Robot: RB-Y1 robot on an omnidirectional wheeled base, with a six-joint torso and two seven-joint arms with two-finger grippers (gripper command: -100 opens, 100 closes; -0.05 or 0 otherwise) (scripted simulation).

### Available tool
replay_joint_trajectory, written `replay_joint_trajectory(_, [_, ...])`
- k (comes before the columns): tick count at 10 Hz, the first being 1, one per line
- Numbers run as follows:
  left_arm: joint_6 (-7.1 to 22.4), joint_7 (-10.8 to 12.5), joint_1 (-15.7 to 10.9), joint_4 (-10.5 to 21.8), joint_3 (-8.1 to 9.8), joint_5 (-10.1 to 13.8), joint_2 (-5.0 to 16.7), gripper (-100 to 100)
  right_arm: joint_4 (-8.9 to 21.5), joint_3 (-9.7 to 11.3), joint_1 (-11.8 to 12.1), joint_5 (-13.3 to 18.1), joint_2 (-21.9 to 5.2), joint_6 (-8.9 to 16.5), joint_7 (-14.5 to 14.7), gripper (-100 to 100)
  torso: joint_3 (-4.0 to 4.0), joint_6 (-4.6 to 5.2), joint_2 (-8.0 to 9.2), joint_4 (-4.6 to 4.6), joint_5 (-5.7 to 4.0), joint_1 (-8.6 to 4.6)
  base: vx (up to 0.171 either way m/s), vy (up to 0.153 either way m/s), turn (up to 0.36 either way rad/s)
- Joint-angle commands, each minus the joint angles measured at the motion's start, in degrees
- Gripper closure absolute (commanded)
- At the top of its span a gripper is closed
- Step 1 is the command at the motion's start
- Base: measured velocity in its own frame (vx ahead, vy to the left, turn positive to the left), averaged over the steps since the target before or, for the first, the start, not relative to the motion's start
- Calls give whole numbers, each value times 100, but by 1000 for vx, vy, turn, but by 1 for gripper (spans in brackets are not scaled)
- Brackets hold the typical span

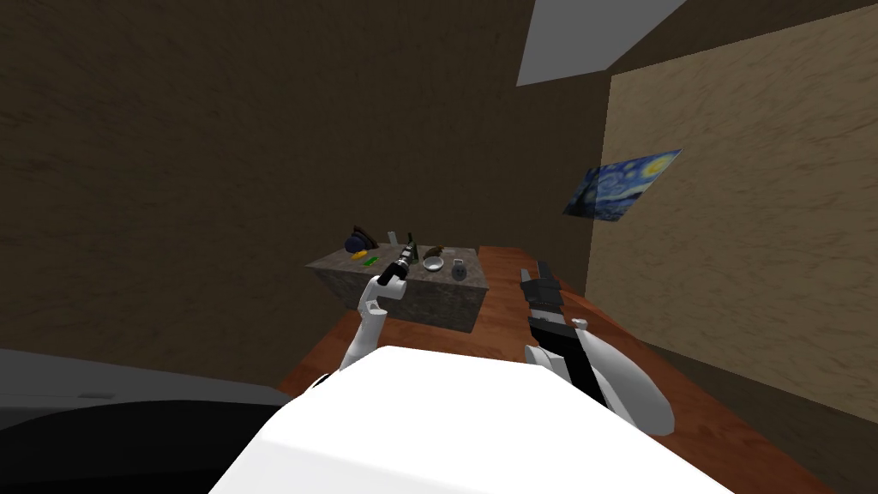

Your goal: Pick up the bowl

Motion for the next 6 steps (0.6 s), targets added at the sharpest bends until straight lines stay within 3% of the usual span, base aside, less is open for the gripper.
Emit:
replay_joint_trajectory(1, [187,-5,17,-36,-9,-8,-9,-100,0,0,0,0,0,0,0,0,0,0,0,0,0,0,0,0,0])
replay_joint_trajectory(2, [394,-76,-158,14,-16,-7,-15,-100,0,0,0,0,0,0,0,0,2,0,3,1,1,2,15,-6,-4])
replay_joint_trajectory(4, [681,-76,-158,14,-16,-7,-15,-100,0,0,0,0,0,0,0,0,-1,0,-2,0,0,-1,17,-7,-3])
replay_joint_trajectory(5, [852,-146,-324,65,-22,-5,-21,-100,0,0,0,0,0,0,0,0,0,-1,0,0,0,0,24,-12,-4])
replay_joint_trajectory(6, [1012,-146,-324,65,-22,-5,-21,-100,0,0,0,0,0,0,0,0,-2,1,-4,0,-1,-2,26,-9,-6])
